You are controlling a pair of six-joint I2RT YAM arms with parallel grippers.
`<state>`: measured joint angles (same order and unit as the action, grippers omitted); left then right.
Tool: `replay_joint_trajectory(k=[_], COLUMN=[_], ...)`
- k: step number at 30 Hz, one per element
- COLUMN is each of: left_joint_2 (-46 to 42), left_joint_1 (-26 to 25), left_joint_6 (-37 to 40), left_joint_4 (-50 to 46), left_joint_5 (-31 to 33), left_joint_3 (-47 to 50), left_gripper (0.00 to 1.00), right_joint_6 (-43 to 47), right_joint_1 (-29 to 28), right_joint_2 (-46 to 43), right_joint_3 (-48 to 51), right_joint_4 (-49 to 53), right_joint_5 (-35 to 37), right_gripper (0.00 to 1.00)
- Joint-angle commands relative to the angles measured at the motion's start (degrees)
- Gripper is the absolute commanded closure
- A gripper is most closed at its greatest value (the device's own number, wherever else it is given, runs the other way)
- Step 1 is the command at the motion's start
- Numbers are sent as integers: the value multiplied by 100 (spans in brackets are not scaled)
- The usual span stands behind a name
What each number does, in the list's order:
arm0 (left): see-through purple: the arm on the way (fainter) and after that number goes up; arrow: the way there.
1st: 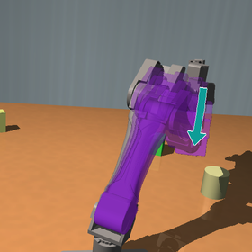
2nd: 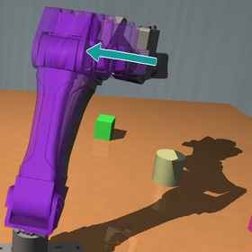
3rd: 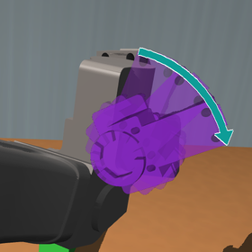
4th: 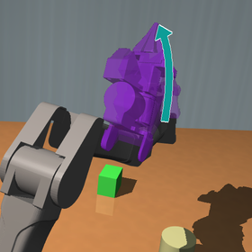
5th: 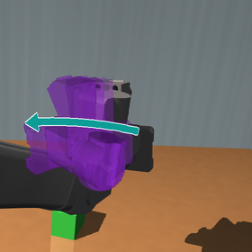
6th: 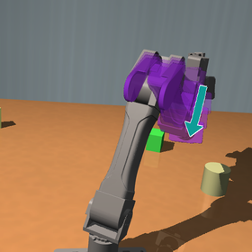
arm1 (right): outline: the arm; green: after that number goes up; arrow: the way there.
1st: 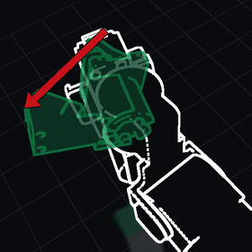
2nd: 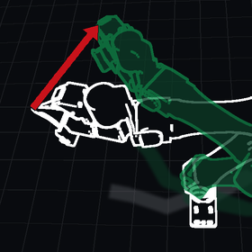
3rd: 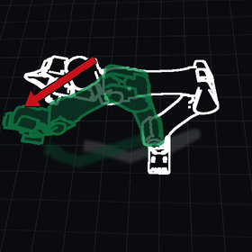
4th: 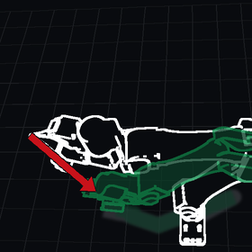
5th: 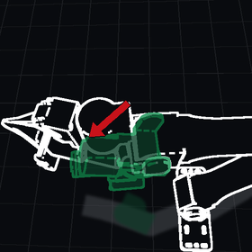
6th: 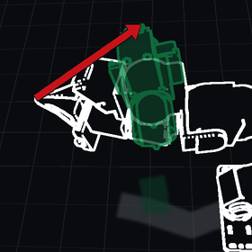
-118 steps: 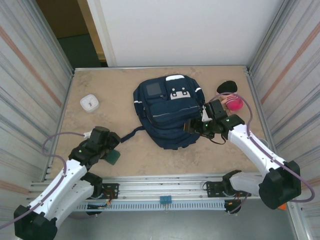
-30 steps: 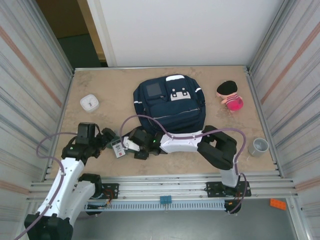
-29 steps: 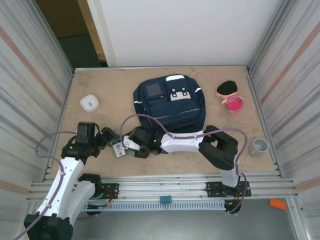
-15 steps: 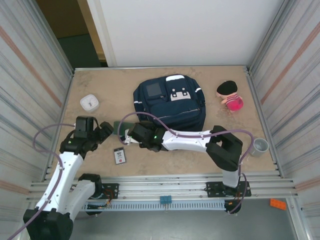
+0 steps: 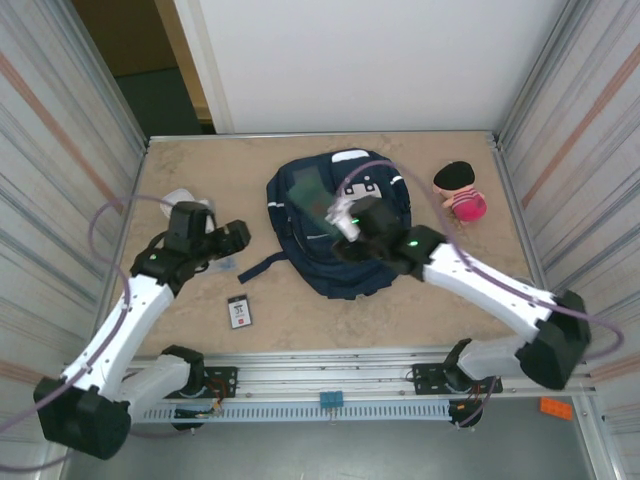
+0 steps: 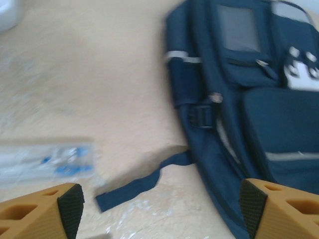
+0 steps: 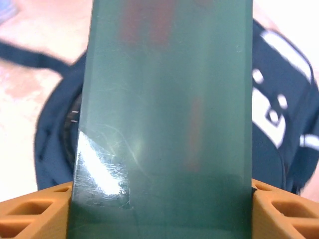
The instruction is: Pack the student bag
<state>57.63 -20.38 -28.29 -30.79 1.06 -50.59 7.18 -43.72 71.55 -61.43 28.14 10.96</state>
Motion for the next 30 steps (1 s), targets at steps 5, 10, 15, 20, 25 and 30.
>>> replay_joint_trajectory(k=[5, 10, 15, 20, 25, 30], left_joint_2=[1432, 2711, 3815, 4457, 4860, 4900], left_joint_1=[-1539, -2375, -2637, -2655, -2655, -2655], left_joint_6=[2754, 4027, 4551, 4744, 4880, 5023], left_joint_4=[1021, 1115, 1109, 1129, 1221, 1562], left_joint_5=[28, -115, 27, 353, 931, 1276], left_joint_3=[-825, -1504, -2207, -2703, -3039, -2936], left_gripper=[14, 11, 9, 11, 25, 56], right_joint_6=[-1767, -2007, -2036, -2023, -2044, -2110], right_joint_1=[2032, 2830, 3206, 3291, 3309, 3319], right_joint_2=[-1441, -1791, -1974, -2111, -2110, -2153], right_joint_3=[772, 954, 1088, 1131, 1144, 1201], right_joint_4=[553, 1079, 1184, 1220, 1212, 1183], right_joint_5=[-1965, -2230, -2531, -2566, -2655, -2717], right_gripper=[49, 50, 50, 50, 51, 51])
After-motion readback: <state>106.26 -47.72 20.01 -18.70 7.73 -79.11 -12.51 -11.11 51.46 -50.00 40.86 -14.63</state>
